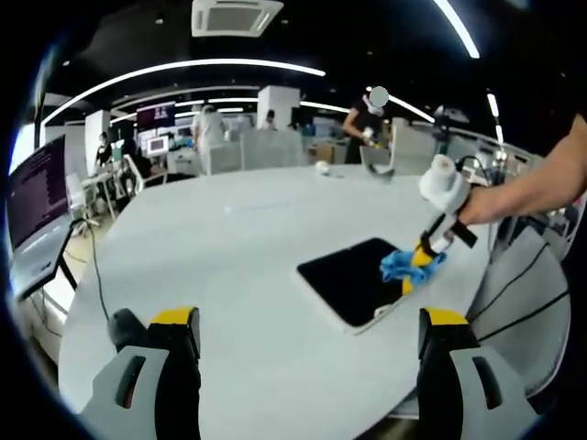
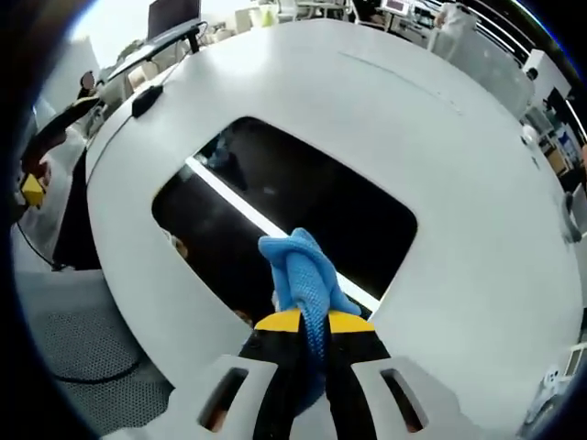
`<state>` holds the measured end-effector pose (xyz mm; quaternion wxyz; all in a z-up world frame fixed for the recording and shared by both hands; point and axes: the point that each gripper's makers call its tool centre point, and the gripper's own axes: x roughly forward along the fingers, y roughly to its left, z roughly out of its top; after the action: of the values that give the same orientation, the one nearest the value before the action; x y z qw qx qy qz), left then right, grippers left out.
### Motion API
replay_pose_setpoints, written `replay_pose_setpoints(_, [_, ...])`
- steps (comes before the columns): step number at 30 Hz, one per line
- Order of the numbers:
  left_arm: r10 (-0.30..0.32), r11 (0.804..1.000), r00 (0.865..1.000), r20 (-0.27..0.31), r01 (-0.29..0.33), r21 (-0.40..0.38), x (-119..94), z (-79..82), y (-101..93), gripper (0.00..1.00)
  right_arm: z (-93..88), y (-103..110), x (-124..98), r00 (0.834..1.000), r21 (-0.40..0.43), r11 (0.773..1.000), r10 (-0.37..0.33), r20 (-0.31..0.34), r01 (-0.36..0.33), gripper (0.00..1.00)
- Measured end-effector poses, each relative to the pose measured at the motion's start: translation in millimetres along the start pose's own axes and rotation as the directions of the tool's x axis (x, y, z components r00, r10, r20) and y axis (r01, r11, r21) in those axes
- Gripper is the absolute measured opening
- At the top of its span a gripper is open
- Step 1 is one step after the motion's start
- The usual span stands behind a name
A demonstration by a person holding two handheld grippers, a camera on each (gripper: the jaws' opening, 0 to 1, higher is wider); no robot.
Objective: Wipe the mirror surface with the cleaning cloth until all visible marks leave the cleaned area.
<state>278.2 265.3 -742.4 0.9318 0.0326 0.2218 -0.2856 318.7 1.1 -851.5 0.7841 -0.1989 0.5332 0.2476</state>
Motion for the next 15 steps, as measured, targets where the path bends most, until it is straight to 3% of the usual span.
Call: replay_pose_setpoints(15, [-0.005,1.0,1.0,0.002,0.005,-0.013,0,-4.0,-3.2,1.0,21.8,24,8,1.0,0.013,1.0,0.026,0.014,-0.026,0.03])
